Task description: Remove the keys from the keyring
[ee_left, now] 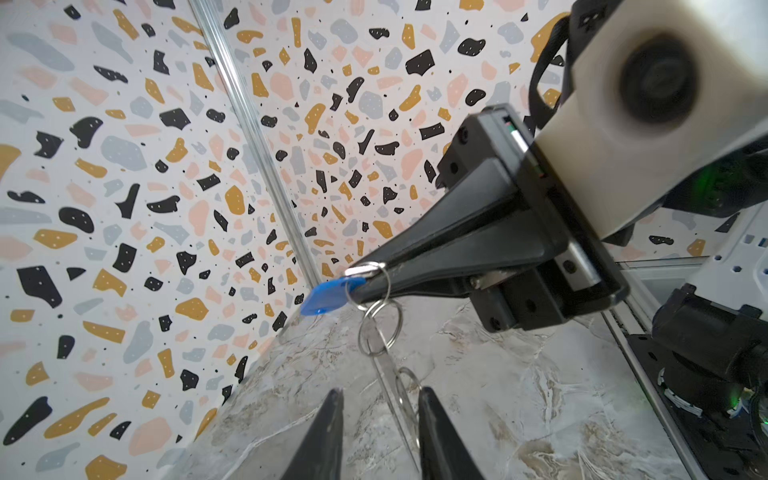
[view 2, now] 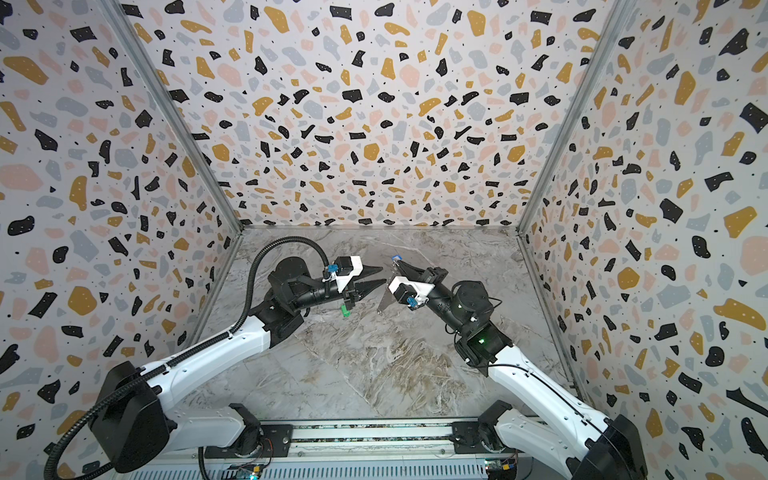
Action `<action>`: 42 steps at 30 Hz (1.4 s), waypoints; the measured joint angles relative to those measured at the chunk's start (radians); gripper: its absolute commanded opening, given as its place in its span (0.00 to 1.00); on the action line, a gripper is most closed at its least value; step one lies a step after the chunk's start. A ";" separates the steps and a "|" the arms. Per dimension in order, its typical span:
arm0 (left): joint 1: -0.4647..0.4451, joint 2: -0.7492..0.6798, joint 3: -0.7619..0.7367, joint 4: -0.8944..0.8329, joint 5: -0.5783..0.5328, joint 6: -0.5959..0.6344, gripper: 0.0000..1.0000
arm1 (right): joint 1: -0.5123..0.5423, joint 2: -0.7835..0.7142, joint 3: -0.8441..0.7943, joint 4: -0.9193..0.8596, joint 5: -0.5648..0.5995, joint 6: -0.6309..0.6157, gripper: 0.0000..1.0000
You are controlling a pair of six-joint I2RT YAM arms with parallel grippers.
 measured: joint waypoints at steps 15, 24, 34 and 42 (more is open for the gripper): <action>0.003 0.084 -0.001 0.201 0.103 -0.153 0.26 | 0.000 0.000 0.000 0.003 -0.018 0.000 0.00; -0.002 0.106 -0.001 0.275 0.130 -0.205 0.18 | 0.000 0.002 0.000 0.006 -0.025 0.000 0.00; -0.018 0.133 -0.001 0.297 0.136 -0.227 0.13 | -0.001 0.013 0.000 0.006 -0.018 0.000 0.00; -0.022 0.138 -0.001 0.327 0.134 -0.237 0.05 | -0.001 0.014 0.000 0.009 -0.003 0.000 0.00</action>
